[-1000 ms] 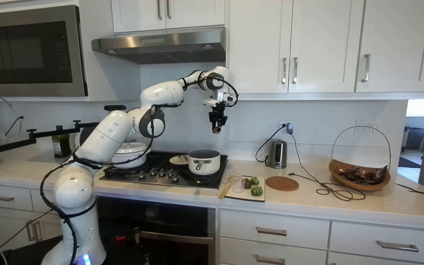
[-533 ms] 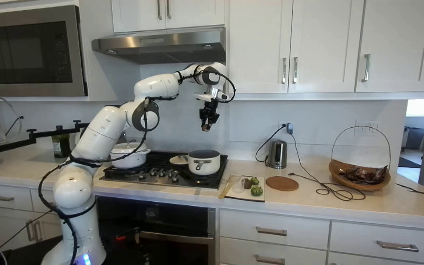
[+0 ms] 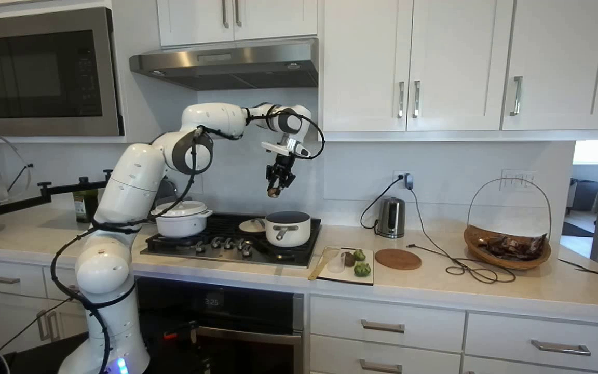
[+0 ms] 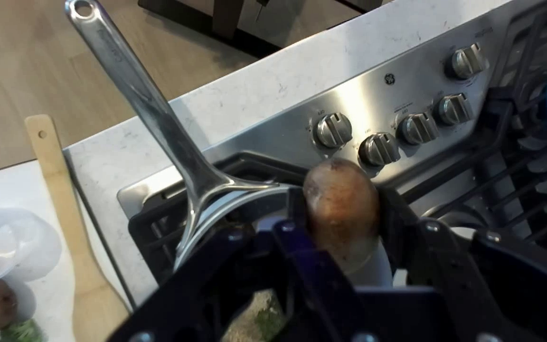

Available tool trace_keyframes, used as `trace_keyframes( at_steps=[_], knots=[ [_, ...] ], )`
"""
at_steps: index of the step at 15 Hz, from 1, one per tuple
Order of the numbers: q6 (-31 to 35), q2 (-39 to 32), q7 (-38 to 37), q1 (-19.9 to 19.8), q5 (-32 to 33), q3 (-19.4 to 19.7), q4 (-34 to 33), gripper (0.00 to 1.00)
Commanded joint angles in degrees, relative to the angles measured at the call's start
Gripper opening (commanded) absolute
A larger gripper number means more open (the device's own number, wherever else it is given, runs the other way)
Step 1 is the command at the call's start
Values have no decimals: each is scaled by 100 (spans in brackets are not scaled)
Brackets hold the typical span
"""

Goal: Take the brown object from the chopping board and place it in the white pot

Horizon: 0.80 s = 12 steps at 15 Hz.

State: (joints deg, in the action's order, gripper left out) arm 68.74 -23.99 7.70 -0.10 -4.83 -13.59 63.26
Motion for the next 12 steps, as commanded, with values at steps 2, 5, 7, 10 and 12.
trace_keyframes(
  at_steps=[2, 5, 7, 10, 12],
  knots=[
    [842, 742, 171, -15, -111, -160, 1699, 41],
    [1312, 976, 271, 260, -187, 56, 2411, 41],
    [1574, 1067, 360, 363, -167, 96, 2711, 42],
    [1904, 1127, 407, 480, -184, 169, 2916, 42],
    [2029, 1144, 407, 517, -195, 181, 2949, 42]
  ],
)
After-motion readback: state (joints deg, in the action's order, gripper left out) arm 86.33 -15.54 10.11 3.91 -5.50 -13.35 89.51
